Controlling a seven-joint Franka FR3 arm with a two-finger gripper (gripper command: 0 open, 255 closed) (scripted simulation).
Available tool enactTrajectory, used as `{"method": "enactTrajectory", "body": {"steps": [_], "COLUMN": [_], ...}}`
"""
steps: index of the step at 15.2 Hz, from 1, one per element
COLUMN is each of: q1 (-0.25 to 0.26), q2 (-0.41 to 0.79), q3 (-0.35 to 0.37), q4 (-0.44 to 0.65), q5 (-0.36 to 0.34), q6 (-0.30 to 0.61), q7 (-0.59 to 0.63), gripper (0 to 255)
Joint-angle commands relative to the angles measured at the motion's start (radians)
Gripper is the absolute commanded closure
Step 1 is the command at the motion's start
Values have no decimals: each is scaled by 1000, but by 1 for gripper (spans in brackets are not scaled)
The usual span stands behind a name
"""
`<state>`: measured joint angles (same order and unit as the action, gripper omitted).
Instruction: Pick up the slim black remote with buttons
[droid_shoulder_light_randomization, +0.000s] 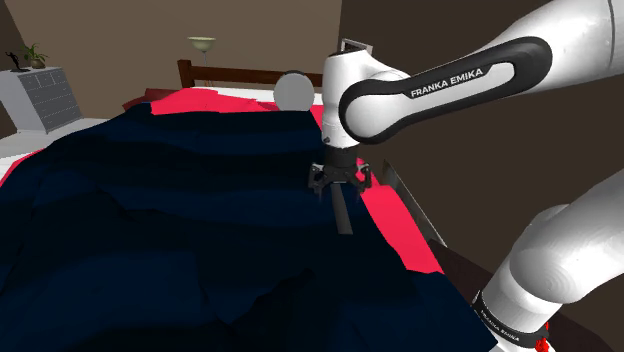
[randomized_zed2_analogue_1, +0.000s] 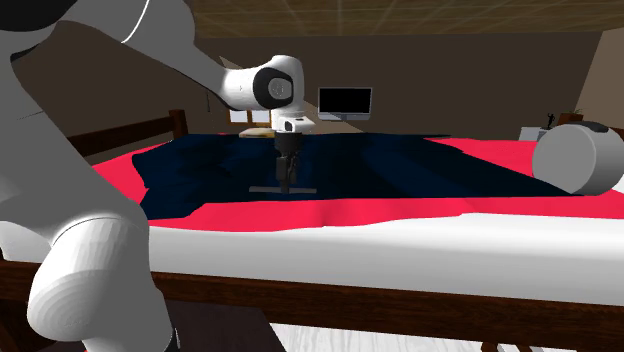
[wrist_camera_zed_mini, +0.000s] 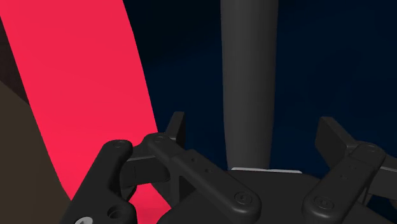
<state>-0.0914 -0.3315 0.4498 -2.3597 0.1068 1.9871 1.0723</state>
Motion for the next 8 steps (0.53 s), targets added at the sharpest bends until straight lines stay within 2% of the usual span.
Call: {"method": "enactTrajectory", "body": {"steps": [1, 2, 8], "q1": [-1, 0, -1], "q2": [5, 7, 7], "q3": [1, 2, 2], "q4": [-8, -7, -9], "q5": [-1, -1, -1], "q6": [12, 14, 16], "q7": [0, 2, 2], "gripper": [0, 255, 255]}}
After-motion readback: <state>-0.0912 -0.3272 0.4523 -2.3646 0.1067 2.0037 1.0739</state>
